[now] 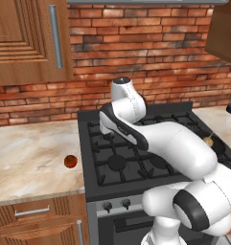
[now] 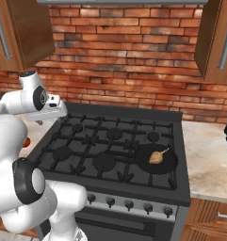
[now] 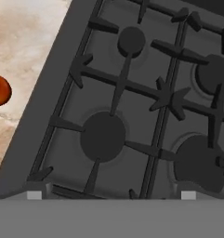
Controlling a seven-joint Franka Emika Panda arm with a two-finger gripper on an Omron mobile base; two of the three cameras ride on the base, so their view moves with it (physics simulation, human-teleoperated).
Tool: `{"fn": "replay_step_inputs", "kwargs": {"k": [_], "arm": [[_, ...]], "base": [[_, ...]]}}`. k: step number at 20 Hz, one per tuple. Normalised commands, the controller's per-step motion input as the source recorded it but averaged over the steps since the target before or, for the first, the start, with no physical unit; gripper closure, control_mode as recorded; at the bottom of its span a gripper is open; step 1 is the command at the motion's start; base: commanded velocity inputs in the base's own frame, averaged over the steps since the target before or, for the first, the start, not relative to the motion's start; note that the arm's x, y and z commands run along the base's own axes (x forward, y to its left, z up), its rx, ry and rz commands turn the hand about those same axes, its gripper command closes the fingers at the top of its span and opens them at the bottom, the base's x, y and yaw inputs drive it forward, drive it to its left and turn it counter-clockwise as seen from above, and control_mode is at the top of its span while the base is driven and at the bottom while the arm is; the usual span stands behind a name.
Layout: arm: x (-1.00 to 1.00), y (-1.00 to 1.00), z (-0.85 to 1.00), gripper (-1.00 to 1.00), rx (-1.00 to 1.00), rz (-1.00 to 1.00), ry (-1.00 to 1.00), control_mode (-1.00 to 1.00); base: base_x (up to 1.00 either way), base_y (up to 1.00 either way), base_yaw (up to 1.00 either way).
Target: Place the pan on the front right burner on the stove. Then place the tomato and the onion in the pan and turn on the front right burner.
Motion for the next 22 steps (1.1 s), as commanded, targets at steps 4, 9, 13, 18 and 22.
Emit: {"fn": "replay_step_inputs", "kwargs": {"k": [4,9,13,18,22], "arm": [[-0.01,0.64,-0.02,-1.0,0.02,0.08,0.01,-1.0],[-0.1,0.59,-0.07,-1.0,0.03,0.08,0.0,-1.0],[-0.07,0.61,-0.15,-1.0,0.03,0.08,0.01,-1.0],[-0.01,0.59,-0.16,-1.0,0.03,0.09,0.01,-1.0],[0.0,0.44,-0.19,-1.0,0.02,0.09,0.0,-1.0]], "base": [[0.0,0.0,0.0],[0.0,0.0,0.0],[0.0,0.0,0.0],[0.0,0.0,0.0],[0.0,0.0,0.0]]}}
